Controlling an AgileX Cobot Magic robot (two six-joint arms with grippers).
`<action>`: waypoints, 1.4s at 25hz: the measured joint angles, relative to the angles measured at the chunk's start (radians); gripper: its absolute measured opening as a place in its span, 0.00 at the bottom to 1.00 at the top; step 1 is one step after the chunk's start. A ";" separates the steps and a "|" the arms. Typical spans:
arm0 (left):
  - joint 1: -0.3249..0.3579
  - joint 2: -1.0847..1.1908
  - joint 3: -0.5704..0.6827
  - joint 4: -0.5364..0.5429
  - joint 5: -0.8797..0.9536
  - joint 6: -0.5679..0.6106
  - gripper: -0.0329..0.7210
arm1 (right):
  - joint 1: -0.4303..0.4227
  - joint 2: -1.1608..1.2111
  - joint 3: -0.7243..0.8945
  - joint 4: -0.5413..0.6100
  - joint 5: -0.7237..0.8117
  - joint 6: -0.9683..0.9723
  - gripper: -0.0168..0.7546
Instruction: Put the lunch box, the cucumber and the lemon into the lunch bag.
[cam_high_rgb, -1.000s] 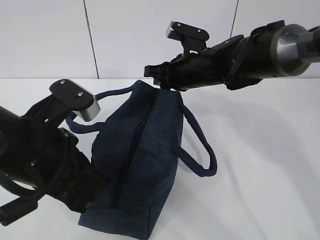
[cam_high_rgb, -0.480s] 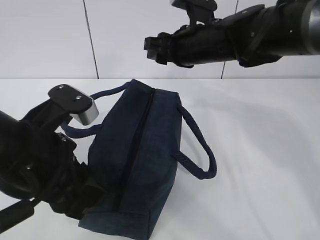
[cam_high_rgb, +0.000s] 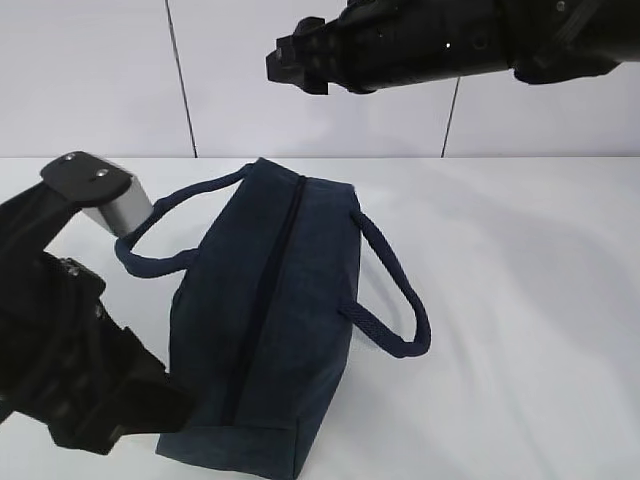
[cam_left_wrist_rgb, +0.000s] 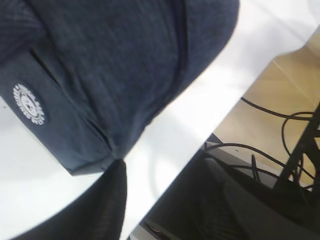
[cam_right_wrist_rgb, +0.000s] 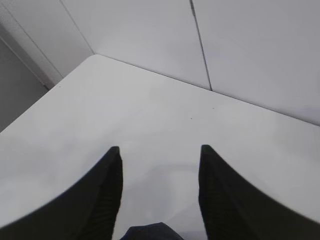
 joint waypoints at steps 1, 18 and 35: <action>0.000 -0.010 0.000 0.000 0.011 -0.009 0.51 | 0.000 -0.010 0.000 0.000 -0.022 -0.021 0.49; 0.000 -0.110 0.002 0.000 0.123 -0.055 0.50 | -0.168 -0.163 0.002 0.000 -0.546 -0.185 0.49; 0.123 -0.009 -0.373 0.286 0.409 -0.433 0.44 | -0.174 -0.170 0.002 0.000 -0.741 -0.185 0.49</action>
